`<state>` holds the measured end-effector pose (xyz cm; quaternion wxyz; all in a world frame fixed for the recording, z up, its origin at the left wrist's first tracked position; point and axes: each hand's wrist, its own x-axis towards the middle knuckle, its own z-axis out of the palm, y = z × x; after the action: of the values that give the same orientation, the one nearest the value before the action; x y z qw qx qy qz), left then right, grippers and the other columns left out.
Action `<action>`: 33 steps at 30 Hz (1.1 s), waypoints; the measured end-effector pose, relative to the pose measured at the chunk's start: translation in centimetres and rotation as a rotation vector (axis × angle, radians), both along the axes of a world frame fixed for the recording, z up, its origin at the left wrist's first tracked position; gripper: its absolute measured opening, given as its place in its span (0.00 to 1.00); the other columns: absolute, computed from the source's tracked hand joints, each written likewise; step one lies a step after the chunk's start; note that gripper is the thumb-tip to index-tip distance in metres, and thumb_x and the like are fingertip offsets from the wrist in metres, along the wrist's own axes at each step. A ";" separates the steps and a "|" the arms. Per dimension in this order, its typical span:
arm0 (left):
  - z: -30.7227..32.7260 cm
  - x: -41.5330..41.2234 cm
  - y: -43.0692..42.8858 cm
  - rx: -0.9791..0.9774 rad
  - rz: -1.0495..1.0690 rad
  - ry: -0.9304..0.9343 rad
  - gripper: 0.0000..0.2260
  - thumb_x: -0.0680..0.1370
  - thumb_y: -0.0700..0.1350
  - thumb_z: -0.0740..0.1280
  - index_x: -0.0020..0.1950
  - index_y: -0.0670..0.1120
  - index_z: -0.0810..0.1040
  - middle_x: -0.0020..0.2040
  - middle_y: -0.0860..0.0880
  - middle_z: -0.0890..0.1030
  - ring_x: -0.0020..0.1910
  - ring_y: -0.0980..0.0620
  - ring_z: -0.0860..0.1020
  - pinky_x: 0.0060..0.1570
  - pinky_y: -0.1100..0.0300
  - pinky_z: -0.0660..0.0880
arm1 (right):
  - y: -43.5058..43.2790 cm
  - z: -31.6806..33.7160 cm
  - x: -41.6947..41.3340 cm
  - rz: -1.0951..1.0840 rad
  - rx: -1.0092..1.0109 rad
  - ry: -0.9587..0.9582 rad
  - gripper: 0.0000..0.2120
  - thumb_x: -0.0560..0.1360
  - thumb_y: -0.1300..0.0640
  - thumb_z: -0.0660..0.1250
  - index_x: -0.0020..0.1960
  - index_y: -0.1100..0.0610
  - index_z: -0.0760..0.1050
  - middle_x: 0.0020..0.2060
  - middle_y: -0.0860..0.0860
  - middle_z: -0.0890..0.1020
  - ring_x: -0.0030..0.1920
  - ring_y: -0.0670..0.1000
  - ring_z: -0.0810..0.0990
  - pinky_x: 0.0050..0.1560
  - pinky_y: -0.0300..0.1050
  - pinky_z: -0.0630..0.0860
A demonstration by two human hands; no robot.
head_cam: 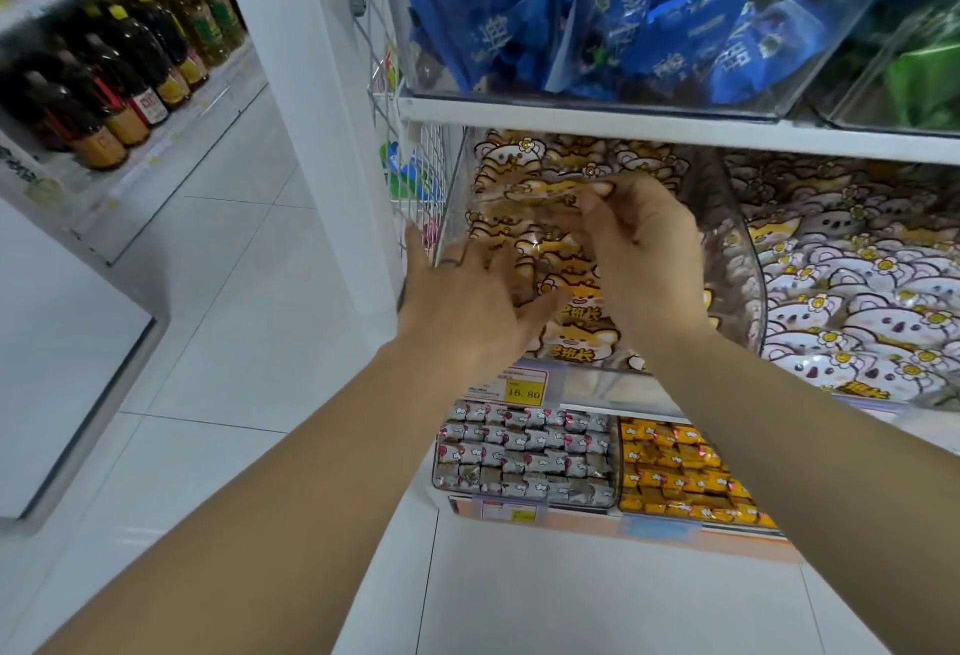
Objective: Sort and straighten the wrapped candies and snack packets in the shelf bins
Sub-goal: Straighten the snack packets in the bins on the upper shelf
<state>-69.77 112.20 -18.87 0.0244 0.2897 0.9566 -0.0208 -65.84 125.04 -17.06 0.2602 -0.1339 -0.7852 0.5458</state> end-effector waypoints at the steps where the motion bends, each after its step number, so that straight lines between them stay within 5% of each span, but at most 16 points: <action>1: 0.0 0.1 0.0 0.015 0.005 0.005 0.38 0.73 0.70 0.38 0.73 0.49 0.62 0.71 0.46 0.68 0.71 0.45 0.64 0.69 0.36 0.38 | 0.0 0.0 -0.4 0.007 -0.010 -0.012 0.06 0.79 0.60 0.61 0.46 0.50 0.74 0.42 0.46 0.83 0.45 0.43 0.83 0.50 0.49 0.80; 4: -0.1 0.9 -0.6 0.037 -0.003 0.049 0.39 0.73 0.70 0.38 0.68 0.47 0.69 0.65 0.46 0.74 0.66 0.45 0.70 0.70 0.37 0.41 | 0.2 0.1 -1.1 0.029 0.012 -0.036 0.04 0.79 0.59 0.61 0.51 0.56 0.75 0.43 0.48 0.84 0.42 0.42 0.83 0.49 0.47 0.80; 8: -1.1 2.2 -2.0 0.168 -0.097 0.181 0.34 0.76 0.66 0.45 0.54 0.42 0.78 0.50 0.44 0.81 0.54 0.43 0.78 0.68 0.37 0.58 | 0.8 -0.2 -2.1 0.038 0.049 -0.062 0.07 0.79 0.57 0.61 0.49 0.59 0.75 0.40 0.52 0.84 0.40 0.47 0.84 0.47 0.53 0.80; 14: -2.1 2.9 -3.0 0.229 -0.126 0.126 0.32 0.78 0.65 0.45 0.61 0.43 0.75 0.55 0.45 0.79 0.60 0.42 0.74 0.67 0.42 0.63 | 1.1 -0.4 -3.2 0.053 0.120 -0.116 0.08 0.77 0.52 0.62 0.47 0.57 0.74 0.41 0.55 0.83 0.42 0.57 0.83 0.46 0.58 0.78; 17: -2.4 2.8 -3.0 0.281 -0.125 0.111 0.36 0.78 0.65 0.39 0.63 0.43 0.74 0.57 0.44 0.77 0.61 0.41 0.73 0.63 0.43 0.69 | 1.3 -0.4 -3.9 0.072 0.238 -0.200 0.06 0.78 0.58 0.61 0.49 0.59 0.74 0.41 0.56 0.82 0.41 0.55 0.81 0.43 0.48 0.78; 19: -2.6 2.9 -3.1 0.308 -0.124 0.097 0.36 0.78 0.66 0.38 0.64 0.43 0.73 0.58 0.44 0.77 0.63 0.41 0.72 0.62 0.46 0.70 | 1.3 -0.1 -4.0 0.055 0.360 -0.185 0.07 0.78 0.58 0.61 0.49 0.61 0.74 0.39 0.55 0.80 0.39 0.53 0.76 0.35 0.39 0.70; 22: -2.8 3.0 -3.2 0.329 -0.118 0.072 0.36 0.78 0.66 0.39 0.67 0.43 0.71 0.61 0.44 0.76 0.66 0.42 0.70 0.61 0.47 0.70 | 1.0 0.7 -3.9 0.032 0.488 -0.111 0.09 0.78 0.58 0.61 0.47 0.64 0.74 0.36 0.56 0.76 0.37 0.54 0.72 0.34 0.43 0.58; 28: -2.9 3.2 -3.3 0.330 -0.109 0.041 0.34 0.78 0.65 0.41 0.68 0.44 0.70 0.62 0.44 0.75 0.68 0.42 0.68 0.61 0.47 0.71 | 0.6 0.7 -3.9 0.057 0.531 -0.133 0.09 0.79 0.57 0.60 0.52 0.63 0.72 0.38 0.55 0.76 0.40 0.57 0.76 0.38 0.48 0.69; 33: -3.0 3.3 -3.4 0.313 -0.111 0.043 0.29 0.78 0.63 0.47 0.68 0.44 0.70 0.61 0.45 0.74 0.68 0.43 0.68 0.61 0.48 0.71 | 0.7 -0.4 -3.7 0.084 0.689 -0.157 0.10 0.80 0.55 0.58 0.56 0.61 0.71 0.39 0.55 0.77 0.39 0.56 0.76 0.35 0.42 0.64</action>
<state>-66.49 108.78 -21.88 -0.0424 0.3421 0.9309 0.1209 -69.57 125.79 -17.47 0.2065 -0.0473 -0.9456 0.2470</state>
